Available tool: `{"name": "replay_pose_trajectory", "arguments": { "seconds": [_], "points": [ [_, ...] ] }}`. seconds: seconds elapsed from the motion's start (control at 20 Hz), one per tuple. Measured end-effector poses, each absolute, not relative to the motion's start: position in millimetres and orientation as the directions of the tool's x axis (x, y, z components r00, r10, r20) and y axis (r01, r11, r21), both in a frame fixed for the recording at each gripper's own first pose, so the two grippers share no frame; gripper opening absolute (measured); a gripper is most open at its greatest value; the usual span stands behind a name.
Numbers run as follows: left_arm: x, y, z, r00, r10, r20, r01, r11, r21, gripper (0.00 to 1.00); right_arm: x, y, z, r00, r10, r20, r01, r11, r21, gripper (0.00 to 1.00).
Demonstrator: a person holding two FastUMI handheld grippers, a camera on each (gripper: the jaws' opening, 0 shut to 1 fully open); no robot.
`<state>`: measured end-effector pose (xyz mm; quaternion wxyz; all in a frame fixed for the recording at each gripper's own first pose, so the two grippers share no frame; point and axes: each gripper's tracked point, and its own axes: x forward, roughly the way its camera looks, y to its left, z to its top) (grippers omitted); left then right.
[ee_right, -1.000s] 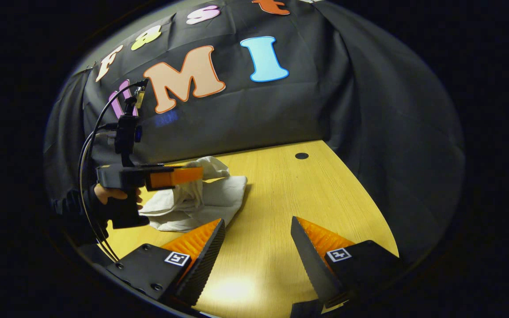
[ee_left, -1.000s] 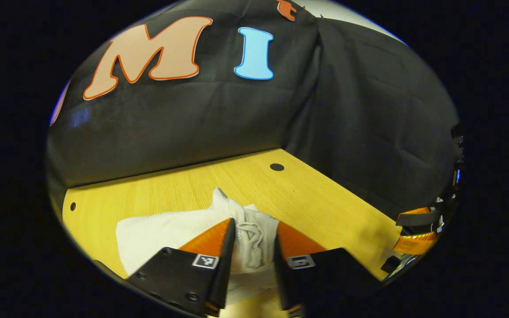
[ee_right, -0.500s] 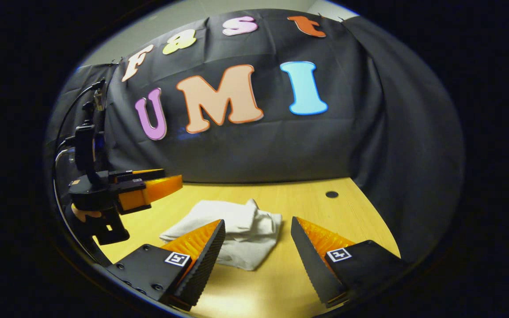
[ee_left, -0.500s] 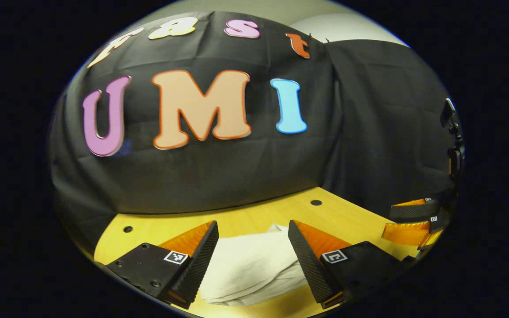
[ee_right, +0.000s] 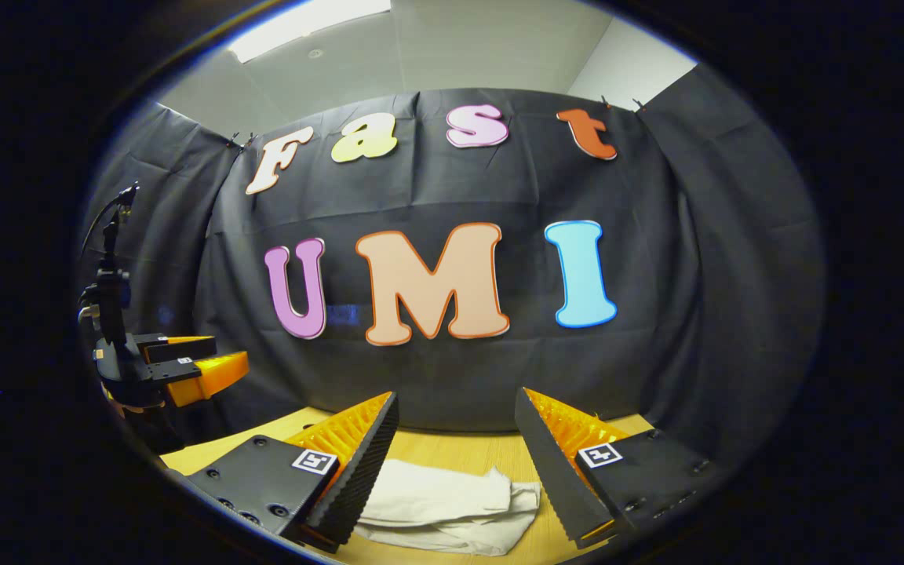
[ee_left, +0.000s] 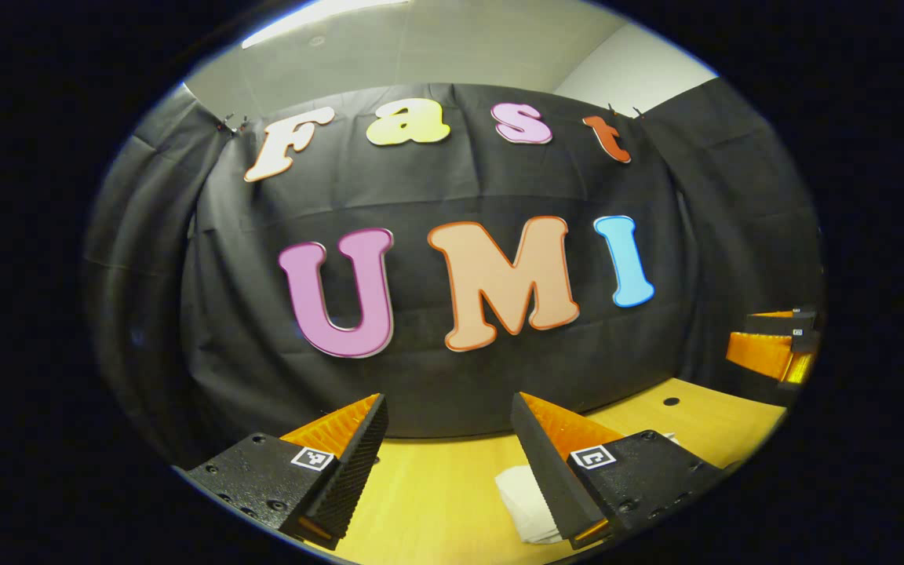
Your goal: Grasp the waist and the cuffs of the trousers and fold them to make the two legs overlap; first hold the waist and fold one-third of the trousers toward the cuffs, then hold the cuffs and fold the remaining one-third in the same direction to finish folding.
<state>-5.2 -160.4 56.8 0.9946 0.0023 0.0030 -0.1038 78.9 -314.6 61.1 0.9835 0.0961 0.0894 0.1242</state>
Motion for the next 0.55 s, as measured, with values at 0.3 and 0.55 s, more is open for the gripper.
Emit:
{"name": "replay_pose_trajectory", "arguments": {
  "seconds": [0.3, 0.55],
  "points": [
    [-10.6, -116.7, 56.1, 0.993, -0.117, 0.003, 0.117, 0.993, -0.007, 0.95, 76.7, -300.2, 70.1, 0.968, 0.218, -0.125, -0.191, 0.961, 0.197, 0.95],
    [-10.7, -100.0, 44.1, 0.996, -0.087, -0.028, 0.086, 0.996, -0.035, 0.96, 67.9, -298.9, 79.4, 0.973, 0.201, -0.109, -0.184, 0.972, 0.147, 0.95]
  ]
}}
